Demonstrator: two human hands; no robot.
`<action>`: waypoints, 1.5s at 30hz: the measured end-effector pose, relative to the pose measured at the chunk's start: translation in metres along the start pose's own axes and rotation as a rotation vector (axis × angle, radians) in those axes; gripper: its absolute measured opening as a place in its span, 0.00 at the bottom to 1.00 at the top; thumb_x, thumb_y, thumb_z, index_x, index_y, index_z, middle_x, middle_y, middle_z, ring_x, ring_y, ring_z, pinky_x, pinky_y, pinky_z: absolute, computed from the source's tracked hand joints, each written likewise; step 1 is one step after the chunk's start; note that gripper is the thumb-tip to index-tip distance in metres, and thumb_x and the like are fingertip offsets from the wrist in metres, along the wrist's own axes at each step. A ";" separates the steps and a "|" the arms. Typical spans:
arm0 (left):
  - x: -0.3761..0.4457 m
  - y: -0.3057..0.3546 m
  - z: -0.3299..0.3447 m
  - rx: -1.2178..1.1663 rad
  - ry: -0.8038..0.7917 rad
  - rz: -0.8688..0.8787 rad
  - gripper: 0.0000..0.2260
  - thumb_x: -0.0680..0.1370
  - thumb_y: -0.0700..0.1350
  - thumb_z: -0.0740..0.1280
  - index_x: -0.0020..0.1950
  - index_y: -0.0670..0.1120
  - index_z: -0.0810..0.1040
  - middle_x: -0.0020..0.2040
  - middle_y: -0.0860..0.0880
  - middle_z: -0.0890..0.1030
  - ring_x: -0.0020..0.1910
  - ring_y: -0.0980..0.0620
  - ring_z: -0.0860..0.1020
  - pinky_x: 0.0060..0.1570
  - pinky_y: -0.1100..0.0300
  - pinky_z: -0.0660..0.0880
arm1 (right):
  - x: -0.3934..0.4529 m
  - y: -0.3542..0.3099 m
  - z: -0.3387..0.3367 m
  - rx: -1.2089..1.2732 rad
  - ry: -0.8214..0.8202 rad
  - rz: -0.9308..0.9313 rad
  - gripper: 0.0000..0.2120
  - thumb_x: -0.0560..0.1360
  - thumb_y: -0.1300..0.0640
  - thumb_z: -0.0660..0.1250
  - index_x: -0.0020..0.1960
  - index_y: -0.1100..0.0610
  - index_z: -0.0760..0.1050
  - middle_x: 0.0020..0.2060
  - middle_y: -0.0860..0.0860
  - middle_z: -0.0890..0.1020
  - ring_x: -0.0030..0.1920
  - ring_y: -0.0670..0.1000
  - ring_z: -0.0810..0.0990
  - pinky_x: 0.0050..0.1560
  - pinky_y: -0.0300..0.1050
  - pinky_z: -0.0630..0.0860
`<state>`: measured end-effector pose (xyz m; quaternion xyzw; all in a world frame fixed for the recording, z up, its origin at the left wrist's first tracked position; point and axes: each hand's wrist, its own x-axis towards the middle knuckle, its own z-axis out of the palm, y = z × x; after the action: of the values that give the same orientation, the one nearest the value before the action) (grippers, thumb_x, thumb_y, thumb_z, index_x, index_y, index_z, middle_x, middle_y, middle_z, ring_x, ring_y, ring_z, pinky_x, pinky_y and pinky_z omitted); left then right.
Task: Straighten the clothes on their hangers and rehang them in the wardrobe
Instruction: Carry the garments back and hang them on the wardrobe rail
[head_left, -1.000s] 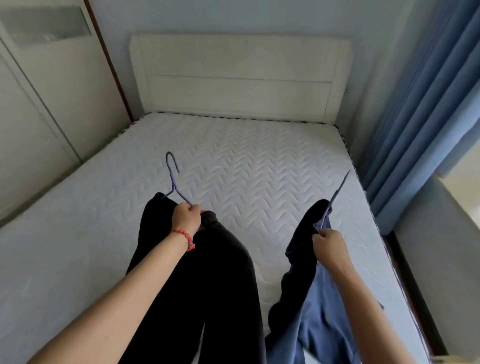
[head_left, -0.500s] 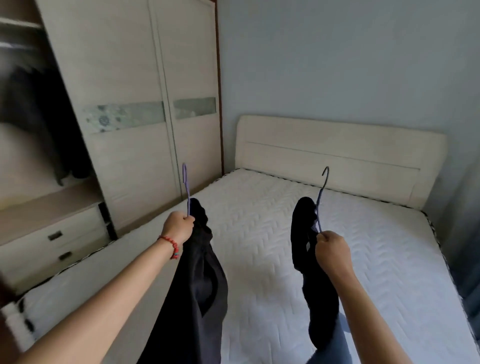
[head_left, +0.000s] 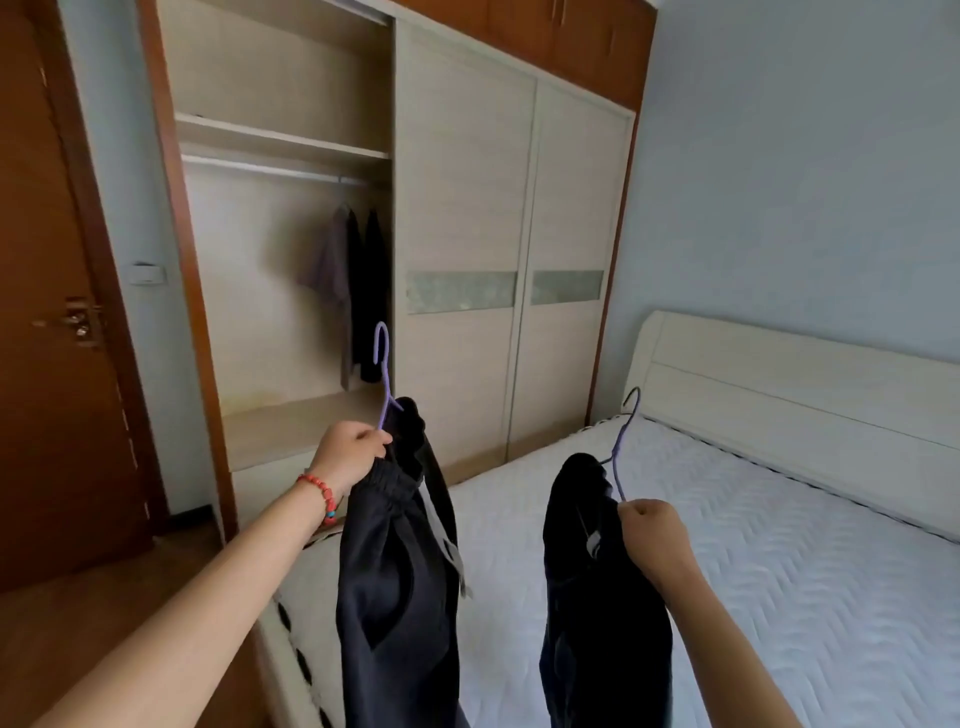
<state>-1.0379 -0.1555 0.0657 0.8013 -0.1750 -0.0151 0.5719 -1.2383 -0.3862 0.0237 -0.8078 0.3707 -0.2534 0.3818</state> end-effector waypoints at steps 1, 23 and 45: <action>0.007 -0.006 -0.024 -0.001 0.004 0.002 0.09 0.77 0.38 0.62 0.39 0.38 0.79 0.29 0.48 0.72 0.28 0.52 0.68 0.30 0.62 0.63 | -0.003 -0.016 0.020 0.018 -0.013 -0.010 0.19 0.74 0.66 0.56 0.27 0.57 0.55 0.24 0.52 0.60 0.27 0.50 0.58 0.30 0.44 0.55; 0.143 -0.141 -0.305 0.044 0.125 -0.045 0.11 0.77 0.37 0.60 0.42 0.33 0.79 0.16 0.53 0.71 0.22 0.59 0.75 0.41 0.63 0.71 | 0.029 -0.247 0.328 0.096 -0.336 -0.256 0.21 0.73 0.65 0.58 0.26 0.55 0.55 0.24 0.52 0.59 0.28 0.50 0.58 0.31 0.45 0.55; 0.480 -0.217 -0.368 -0.219 0.063 -0.130 0.10 0.77 0.34 0.61 0.38 0.37 0.79 0.18 0.52 0.71 0.24 0.52 0.72 0.29 0.65 0.70 | 0.256 -0.378 0.547 0.047 -0.244 -0.263 0.16 0.74 0.65 0.58 0.27 0.60 0.64 0.23 0.54 0.66 0.26 0.51 0.65 0.29 0.45 0.59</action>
<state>-0.4475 0.0981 0.0772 0.7436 -0.1020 -0.0459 0.6592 -0.5538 -0.1904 0.0434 -0.8649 0.2067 -0.2100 0.4062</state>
